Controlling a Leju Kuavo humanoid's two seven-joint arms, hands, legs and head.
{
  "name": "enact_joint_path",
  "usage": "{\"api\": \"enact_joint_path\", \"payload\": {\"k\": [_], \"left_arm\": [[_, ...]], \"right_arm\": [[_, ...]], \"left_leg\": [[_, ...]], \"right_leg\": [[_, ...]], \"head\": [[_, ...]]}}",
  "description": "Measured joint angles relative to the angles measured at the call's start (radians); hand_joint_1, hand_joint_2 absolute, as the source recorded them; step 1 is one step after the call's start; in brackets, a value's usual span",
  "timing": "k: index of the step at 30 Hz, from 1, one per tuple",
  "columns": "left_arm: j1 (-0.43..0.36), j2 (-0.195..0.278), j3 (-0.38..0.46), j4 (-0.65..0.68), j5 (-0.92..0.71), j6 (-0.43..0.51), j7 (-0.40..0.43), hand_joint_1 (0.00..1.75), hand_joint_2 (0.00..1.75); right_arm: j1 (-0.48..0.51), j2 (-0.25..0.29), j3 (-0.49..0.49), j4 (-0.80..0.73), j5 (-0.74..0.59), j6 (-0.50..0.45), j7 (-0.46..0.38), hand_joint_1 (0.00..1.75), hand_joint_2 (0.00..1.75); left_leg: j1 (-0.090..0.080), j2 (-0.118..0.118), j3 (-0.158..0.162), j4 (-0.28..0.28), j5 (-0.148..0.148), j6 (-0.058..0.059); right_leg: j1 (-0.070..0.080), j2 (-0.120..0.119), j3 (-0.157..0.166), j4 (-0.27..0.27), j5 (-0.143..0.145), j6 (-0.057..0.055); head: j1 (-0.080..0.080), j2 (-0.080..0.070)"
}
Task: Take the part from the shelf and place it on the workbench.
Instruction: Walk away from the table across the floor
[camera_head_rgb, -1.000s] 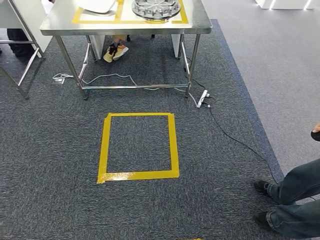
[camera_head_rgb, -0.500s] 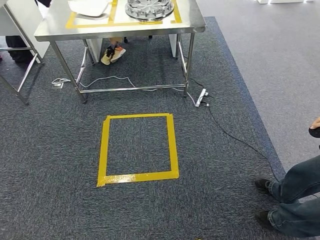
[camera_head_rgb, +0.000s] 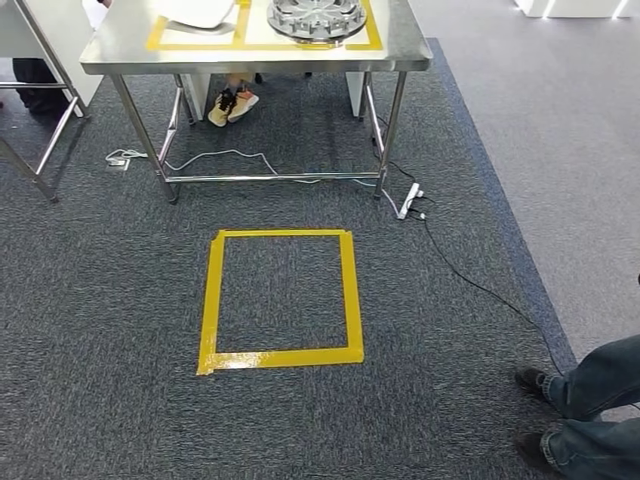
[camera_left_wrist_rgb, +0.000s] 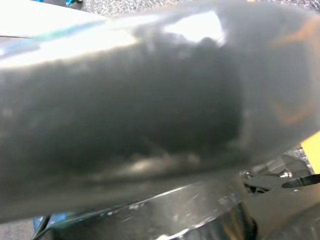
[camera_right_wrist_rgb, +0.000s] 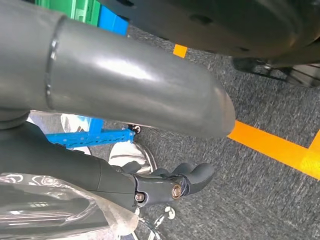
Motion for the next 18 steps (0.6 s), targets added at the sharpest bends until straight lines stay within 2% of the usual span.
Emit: {"api": "enact_joint_path", "payload": {"k": [2,3,4,5,6,9,12,14,18], "left_arm": [[0.001,0.000,0.000,0.000,0.000,0.000,0.000,0.00,0.00],[0.000,-0.001,0.000,0.000,0.000,0.000,0.000,0.00,0.00],[-0.001,-0.001,0.000,0.000,0.000,0.000,-0.001,0.00,0.00],[-0.002,-0.001,0.000,0.000,-0.001,0.000,-0.001,0.00,0.00],[-0.003,-0.001,-0.001,0.000,-0.001,0.000,-0.002,0.00,0.00],[-0.003,0.000,-0.001,0.000,-0.001,0.005,-0.007,0.00,0.00],[-0.003,0.000,-0.002,0.000,-0.001,0.011,-0.011,0.00,0.00],[-0.003,0.000,-0.003,0.000,-0.002,0.015,-0.011,0.00,0.00],[-0.003,0.000,-0.004,0.000,-0.003,0.020,-0.007,0.00,0.00]], "right_arm": [[0.000,0.000,0.000,0.000,0.000,0.000,0.000,0.00,0.00],[-0.001,0.000,0.000,0.000,0.000,0.000,0.000,0.00,0.00],[-0.002,-0.001,-0.001,0.000,0.000,0.000,0.000,0.00,0.00],[-0.003,-0.001,-0.001,0.000,0.000,0.000,0.000,0.00,0.00],[-0.003,-0.001,-0.001,0.000,0.000,0.000,0.000,0.00,0.00],[0.001,-0.002,-0.002,0.000,0.000,0.000,0.001,0.00,0.00],[0.000,-0.003,-0.002,0.000,0.001,0.000,0.001,0.00,0.00],[0.000,-0.003,-0.002,0.000,0.005,0.001,0.002,0.00,0.00],[0.000,-0.003,-0.002,0.000,0.018,0.003,0.005,0.00,0.00]], "left_leg": [[-0.002,-0.001,0.015,0.000,-0.011,-0.005],[-0.004,-0.001,0.020,0.001,-0.017,-0.010],[-0.005,-0.001,0.023,0.001,-0.021,-0.016],[-0.007,-0.001,0.024,0.002,-0.024,-0.021],[-0.007,0.000,0.026,0.002,-0.025,-0.020],[-0.007,0.000,0.030,0.000,-0.023,-0.005],[-0.007,0.000,0.035,-0.009,-0.023,-0.005],[-0.006,0.000,0.038,-0.014,-0.023,-0.010],[-0.004,0.000,0.041,-0.019,-0.024,-0.028]], "right_leg": [[0.004,0.000,0.051,-0.132,0.085,-0.010],[0.006,0.000,0.078,-0.190,0.110,-0.015],[0.008,0.000,0.097,-0.227,0.122,-0.020],[0.009,0.001,0.106,-0.241,0.120,-0.023],[0.009,0.002,0.110,-0.245,0.120,-0.022],[0.010,0.002,0.110,-0.248,0.122,-0.019],[0.011,0.002,0.111,-0.248,0.118,-0.026],[0.011,0.001,0.113,-0.248,0.116,-0.029],[0.013,0.002,0.116,-0.248,0.113,-0.034]], "head": [[0.001,0.000],[0.001,0.000],[0.001,0.000],[0.001,0.000],[0.001,0.000],[0.000,0.000],[0.000,0.000],[0.000,0.000],[0.000,0.000]]}}
